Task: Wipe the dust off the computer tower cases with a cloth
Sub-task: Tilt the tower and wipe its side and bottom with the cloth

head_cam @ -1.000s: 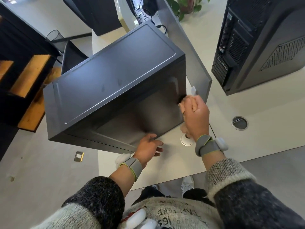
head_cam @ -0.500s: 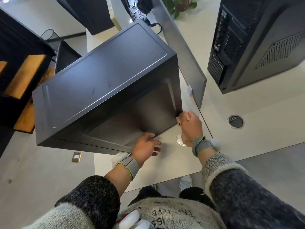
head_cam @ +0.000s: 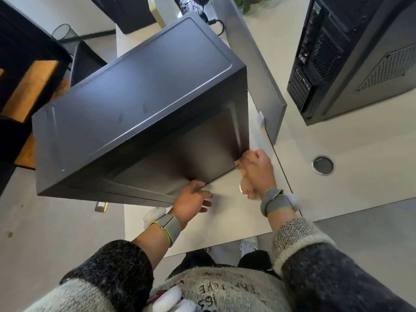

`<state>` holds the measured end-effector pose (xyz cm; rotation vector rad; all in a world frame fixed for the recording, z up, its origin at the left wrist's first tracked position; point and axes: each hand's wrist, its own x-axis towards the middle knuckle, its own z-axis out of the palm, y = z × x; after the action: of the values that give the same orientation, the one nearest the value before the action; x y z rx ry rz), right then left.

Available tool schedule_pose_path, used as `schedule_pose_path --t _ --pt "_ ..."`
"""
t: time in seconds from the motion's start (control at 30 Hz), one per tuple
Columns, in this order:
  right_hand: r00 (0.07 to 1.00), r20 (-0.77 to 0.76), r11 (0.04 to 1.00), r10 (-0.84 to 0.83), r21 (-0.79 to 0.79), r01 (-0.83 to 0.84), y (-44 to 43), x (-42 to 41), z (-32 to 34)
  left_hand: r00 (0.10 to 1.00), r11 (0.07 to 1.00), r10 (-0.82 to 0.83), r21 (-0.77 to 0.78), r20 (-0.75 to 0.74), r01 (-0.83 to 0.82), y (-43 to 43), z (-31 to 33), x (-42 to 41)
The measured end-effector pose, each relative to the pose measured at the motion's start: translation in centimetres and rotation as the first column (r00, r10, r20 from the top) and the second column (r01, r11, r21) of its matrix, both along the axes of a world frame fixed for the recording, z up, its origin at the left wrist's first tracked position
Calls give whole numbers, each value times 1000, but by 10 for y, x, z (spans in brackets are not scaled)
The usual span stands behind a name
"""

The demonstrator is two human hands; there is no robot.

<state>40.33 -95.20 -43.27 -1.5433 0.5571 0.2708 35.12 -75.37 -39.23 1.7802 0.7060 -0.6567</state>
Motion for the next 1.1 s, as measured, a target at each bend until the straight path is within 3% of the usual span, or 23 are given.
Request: schedule_pose_path --t 0.13,0.2,0.3,0.53,0.73,0.93,1.0,1.1 --pt "985 175 998 12 -55 -3 7 -8 14 1000 1000 -15 0 10 15 2 -4 -4" --pt "998 61 995 36 -96 -30 6 -8 8 1000 1000 -20 -11 2 20 2 -4 -3" --pt "984 -137 992 117 -40 -124 -3 -5 -2 1000 1000 -16 -26 12 16 -3 -6 -1" --pt "984 123 987 132 -103 -120 9 -7 26 998 998 63 -20 -8 -63 13 -12 -9" --pt "976 -79 973 203 -96 -211 9 -15 6 1000 999 12 -36 7 -11 7 -7 -11" --pt "983 117 987 139 -97 -128 26 -18 29 999 999 38 -30 21 -37 15 -3 -16" --pt "992 80 992 102 -80 -95 30 -22 17 998 997 62 -35 6 -61 18 -3 -20" --pt "989 -17 985 144 -97 -145 25 -16 -53 998 997 58 -49 4 -57 19 -2 -23"
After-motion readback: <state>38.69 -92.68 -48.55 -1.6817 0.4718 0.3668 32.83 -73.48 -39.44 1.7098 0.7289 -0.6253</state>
